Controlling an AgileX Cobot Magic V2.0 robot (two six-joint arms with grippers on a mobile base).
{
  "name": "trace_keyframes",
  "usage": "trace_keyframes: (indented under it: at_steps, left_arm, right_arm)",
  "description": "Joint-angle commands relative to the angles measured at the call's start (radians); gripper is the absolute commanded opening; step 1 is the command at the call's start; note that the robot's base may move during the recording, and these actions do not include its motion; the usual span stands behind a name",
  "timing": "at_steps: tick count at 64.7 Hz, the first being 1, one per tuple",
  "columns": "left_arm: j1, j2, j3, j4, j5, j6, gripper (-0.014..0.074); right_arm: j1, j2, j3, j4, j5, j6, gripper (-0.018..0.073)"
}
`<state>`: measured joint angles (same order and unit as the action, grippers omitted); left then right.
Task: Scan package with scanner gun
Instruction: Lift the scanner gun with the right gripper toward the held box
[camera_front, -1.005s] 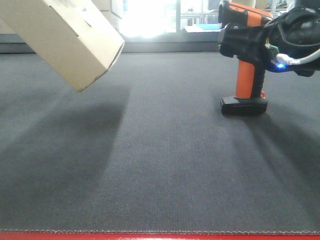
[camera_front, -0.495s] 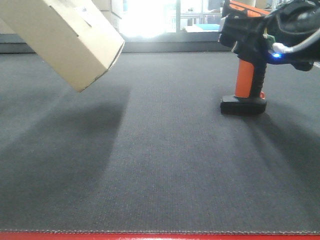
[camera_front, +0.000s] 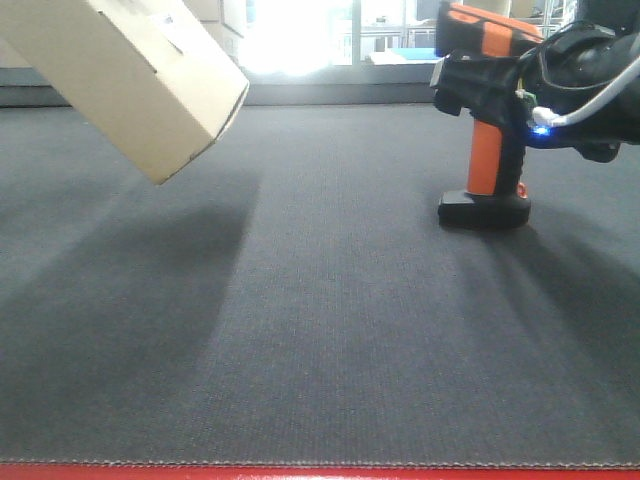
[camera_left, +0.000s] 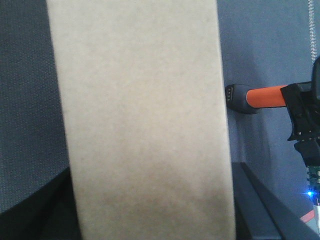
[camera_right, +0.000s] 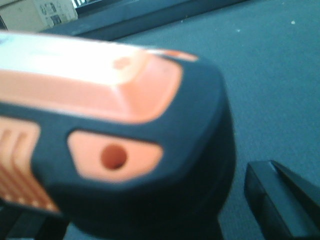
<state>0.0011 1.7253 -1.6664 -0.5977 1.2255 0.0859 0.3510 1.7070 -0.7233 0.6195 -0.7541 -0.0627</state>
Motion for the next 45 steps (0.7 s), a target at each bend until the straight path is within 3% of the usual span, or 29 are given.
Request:
trace_keyframes:
  at_steps: [1, 16, 22, 29, 41, 45]
  left_arm:
    - [0.004, -0.011, 0.0, -0.024, -0.004, 0.009, -0.0111]
    - [0.004, -0.011, 0.0, -0.024, -0.004, 0.009, -0.0111]
    - [0.004, -0.011, 0.0, -0.024, -0.004, 0.009, -0.0111]
    - [0.004, -0.011, 0.0, -0.024, -0.004, 0.009, -0.0111]
    - [0.004, -0.011, 0.0, -0.024, -0.004, 0.009, -0.0111]
    - [0.004, -0.011, 0.0, -0.024, -0.004, 0.009, -0.0111]
  right_arm:
    - [0.001, -0.002, -0.005, 0.007, -0.047, -0.005, 0.057]
    - [0.001, -0.002, -0.011, 0.033, -0.043, -0.005, 0.0553]
    - [0.001, -0.002, -0.011, 0.043, -0.043, -0.005, 0.0477]
    - [0.001, -0.002, -0.011, 0.043, -0.043, -0.005, 0.03]
    - [0.001, -0.002, -0.011, 0.043, -0.041, -0.005, -0.017]
    - [0.001, -0.007, -0.011, 0.043, -0.041, -0.006, -0.0157]
